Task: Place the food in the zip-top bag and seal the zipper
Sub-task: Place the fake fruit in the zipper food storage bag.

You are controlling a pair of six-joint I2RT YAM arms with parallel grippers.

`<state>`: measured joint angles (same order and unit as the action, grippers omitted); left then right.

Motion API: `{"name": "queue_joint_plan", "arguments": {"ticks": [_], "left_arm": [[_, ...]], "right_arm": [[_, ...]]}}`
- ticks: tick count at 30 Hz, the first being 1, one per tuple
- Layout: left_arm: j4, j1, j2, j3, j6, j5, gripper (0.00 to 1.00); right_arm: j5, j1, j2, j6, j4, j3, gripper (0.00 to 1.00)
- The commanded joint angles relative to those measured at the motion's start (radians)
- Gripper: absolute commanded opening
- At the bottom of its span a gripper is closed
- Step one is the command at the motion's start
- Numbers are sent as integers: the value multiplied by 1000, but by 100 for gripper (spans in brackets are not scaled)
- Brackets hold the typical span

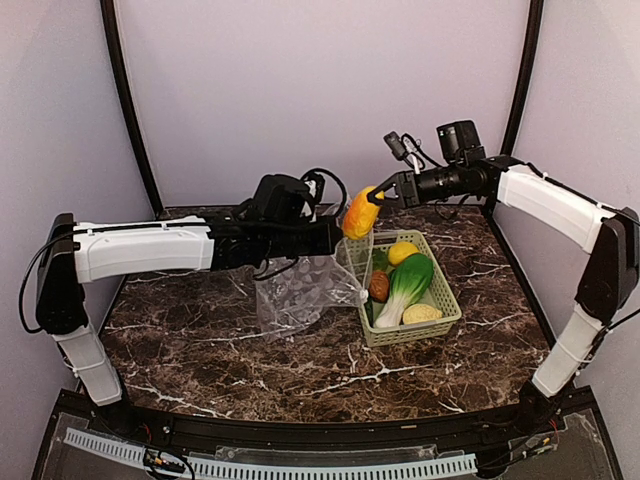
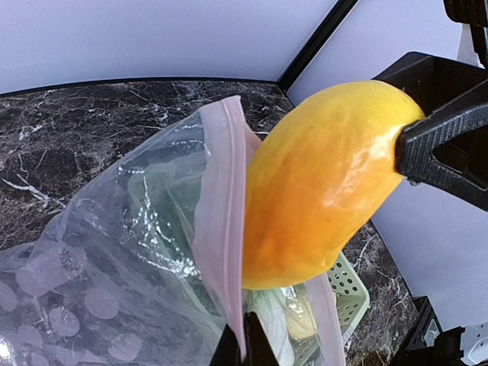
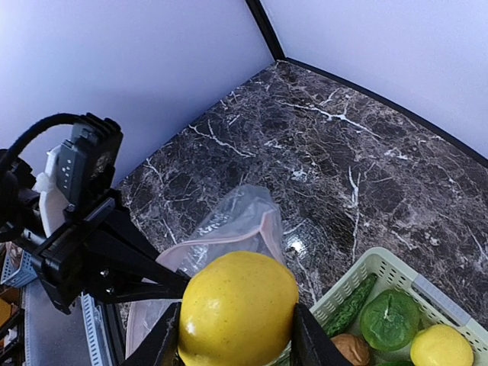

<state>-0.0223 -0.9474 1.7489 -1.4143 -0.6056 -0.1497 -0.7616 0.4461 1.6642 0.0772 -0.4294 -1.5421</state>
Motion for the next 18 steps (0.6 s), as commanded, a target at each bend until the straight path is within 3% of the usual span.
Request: {"name": "queue_joint_plan", "arguments": {"ticks": [1,10,18], "left_arm": [[20,-6,-66,22,-3,-42,1],[19,-6,-45,-5,-2,-52,1],[69,-6,-96,33,9,-85,1]], "right_arm": [[79,15,-2,-39,-23,-32,11],[189,167,29,-134,-75,-65,15],[232,187,132,-121,-169,-168,21]]}}
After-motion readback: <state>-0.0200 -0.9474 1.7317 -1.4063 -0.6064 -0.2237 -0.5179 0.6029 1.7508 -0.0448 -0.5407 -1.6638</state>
